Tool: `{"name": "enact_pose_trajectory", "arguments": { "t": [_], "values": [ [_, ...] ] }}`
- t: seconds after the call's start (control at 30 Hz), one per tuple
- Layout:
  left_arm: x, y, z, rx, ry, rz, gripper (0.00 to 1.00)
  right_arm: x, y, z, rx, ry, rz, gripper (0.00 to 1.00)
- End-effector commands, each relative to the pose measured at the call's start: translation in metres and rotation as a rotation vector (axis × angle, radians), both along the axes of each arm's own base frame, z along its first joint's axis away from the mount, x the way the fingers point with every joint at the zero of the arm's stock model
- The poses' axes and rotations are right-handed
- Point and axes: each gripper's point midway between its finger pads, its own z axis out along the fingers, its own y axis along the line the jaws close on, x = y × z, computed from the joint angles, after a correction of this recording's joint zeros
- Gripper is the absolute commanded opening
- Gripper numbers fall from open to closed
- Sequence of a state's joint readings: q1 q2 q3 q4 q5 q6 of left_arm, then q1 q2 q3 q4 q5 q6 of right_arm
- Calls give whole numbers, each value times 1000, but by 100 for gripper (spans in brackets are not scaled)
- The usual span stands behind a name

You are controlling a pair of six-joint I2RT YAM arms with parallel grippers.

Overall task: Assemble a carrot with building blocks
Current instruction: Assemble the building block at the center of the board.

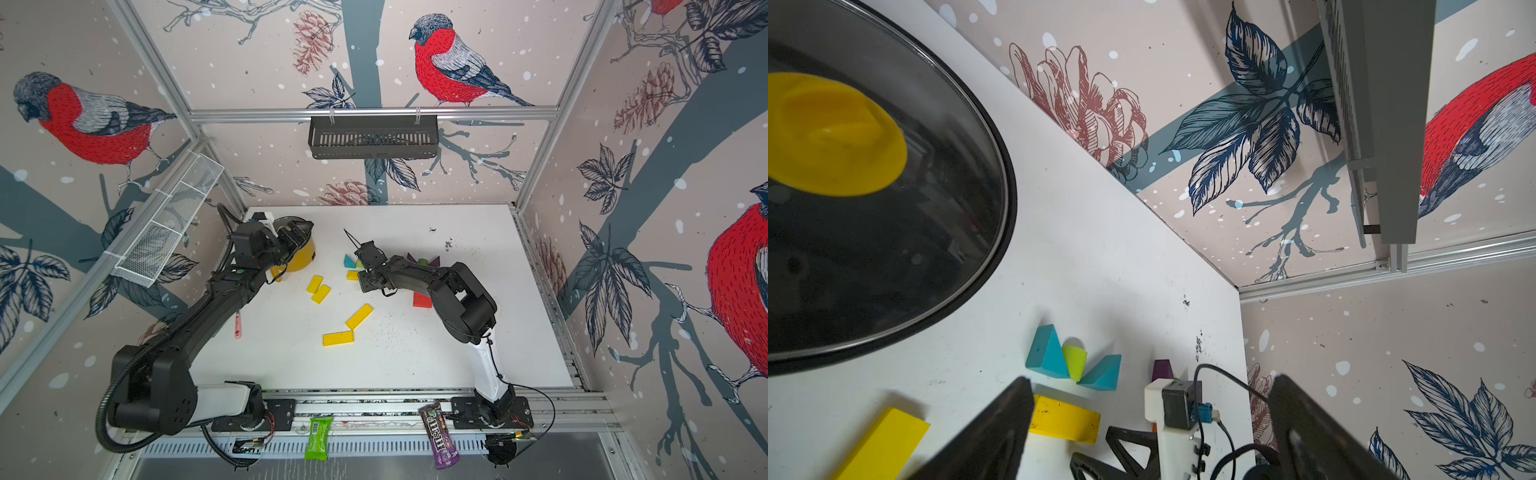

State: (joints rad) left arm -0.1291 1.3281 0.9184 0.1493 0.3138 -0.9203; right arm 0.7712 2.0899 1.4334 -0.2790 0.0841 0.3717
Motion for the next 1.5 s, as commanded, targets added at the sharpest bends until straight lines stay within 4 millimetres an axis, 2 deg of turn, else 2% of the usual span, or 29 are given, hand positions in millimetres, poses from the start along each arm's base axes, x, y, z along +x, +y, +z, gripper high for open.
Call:
{"name": "enact_pose_trajectory", "arguments": {
  "t": [0.0,0.27,0.53,1.07,1.47],
  "values": [
    [2,-3,8,-18,-27,-10,89,5,0,-1,-6,-6,-22,59],
    [2,-3,7,-22,-23,-11,89,8,4,-9,2,9,-32,59],
    [3,-4,3,-25,-12,-13,89,16,10,-8,15,5,-50,60],
    [3,-4,4,-24,-15,-12,89,25,2,-9,7,2,-88,65],
    [3,-4,3,-24,-13,-13,89,21,11,-13,20,17,-67,68]
  ]
}}
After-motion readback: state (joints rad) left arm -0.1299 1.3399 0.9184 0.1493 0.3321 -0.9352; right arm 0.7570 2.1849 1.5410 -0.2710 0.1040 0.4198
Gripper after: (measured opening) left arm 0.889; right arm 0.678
